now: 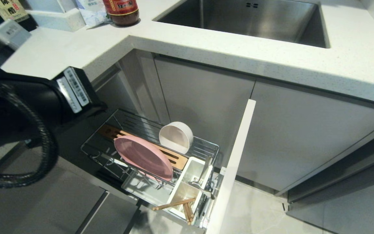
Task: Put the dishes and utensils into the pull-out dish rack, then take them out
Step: Take the plate out of the cupboard
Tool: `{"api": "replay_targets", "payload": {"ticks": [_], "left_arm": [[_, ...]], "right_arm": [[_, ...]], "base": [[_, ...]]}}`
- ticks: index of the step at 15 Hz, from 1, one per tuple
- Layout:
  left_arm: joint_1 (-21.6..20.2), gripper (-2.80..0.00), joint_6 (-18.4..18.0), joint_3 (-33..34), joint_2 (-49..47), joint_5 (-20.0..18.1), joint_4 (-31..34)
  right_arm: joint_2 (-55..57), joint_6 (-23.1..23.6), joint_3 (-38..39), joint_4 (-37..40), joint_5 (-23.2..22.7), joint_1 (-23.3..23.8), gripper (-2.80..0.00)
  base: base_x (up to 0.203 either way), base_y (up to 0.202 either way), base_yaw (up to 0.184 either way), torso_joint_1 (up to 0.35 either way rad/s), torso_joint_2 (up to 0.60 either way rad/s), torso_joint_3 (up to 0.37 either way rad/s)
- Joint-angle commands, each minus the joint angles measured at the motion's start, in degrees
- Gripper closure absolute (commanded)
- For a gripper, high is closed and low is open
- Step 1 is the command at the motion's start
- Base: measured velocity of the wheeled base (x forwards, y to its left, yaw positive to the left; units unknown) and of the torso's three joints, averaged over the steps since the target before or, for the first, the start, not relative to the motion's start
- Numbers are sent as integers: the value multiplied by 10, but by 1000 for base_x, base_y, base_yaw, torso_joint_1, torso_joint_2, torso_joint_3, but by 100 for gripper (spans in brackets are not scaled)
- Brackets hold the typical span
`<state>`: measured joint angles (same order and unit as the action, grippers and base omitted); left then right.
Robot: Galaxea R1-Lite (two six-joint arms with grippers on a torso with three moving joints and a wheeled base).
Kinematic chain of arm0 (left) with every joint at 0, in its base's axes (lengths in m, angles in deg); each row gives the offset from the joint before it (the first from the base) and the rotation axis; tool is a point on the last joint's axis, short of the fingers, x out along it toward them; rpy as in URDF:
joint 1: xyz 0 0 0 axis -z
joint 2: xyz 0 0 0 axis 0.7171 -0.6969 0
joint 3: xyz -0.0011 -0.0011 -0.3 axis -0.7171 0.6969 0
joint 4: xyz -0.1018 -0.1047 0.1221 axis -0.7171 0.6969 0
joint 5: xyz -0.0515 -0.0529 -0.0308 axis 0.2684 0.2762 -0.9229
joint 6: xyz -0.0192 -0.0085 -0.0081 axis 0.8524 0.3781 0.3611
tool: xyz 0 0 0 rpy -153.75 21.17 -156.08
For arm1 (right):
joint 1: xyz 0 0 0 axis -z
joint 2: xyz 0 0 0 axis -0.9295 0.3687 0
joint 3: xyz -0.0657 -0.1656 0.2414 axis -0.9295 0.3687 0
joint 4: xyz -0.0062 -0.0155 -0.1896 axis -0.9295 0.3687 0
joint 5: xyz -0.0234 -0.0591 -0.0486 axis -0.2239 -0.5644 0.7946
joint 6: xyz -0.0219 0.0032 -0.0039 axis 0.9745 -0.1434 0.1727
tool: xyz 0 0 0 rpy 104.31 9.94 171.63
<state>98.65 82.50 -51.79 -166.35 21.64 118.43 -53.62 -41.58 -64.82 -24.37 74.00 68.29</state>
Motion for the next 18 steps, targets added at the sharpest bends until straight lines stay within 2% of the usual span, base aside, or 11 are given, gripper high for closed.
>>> {"api": "replay_targets", "payload": {"ticks": [1,3,4,5,10,13,18], "left_arm": [[6,0,19,-1,-50,14,19],[17,0,52,0,-89,41,41],[24,-280,69,1,-105,49,51],[26,-280,89,2,-118,56,57],[25,-280,141,3,-177,65,60],[21,-280,200,2,-220,84,60],[4,-280,246,3,-284,160,56]], "right_arm": [[0,-1,0,0,0,0,0],[0,0,0,0,0,0,0],[0,-1,0,0,0,0,0],[0,0,0,0,0,0,0],[0,0,0,0,0,0,0],[0,-1,0,0,0,0,0],[0,0,0,0,0,0,0]], "base": [[0,0,0,0,0,0],[0,0,0,0,0,0],[0,0,0,0,0,0],[0,0,0,0,0,0],[0,0,0,0,0,0],[0,0,0,0,0,0],[0,0,0,0,0,0]]}}
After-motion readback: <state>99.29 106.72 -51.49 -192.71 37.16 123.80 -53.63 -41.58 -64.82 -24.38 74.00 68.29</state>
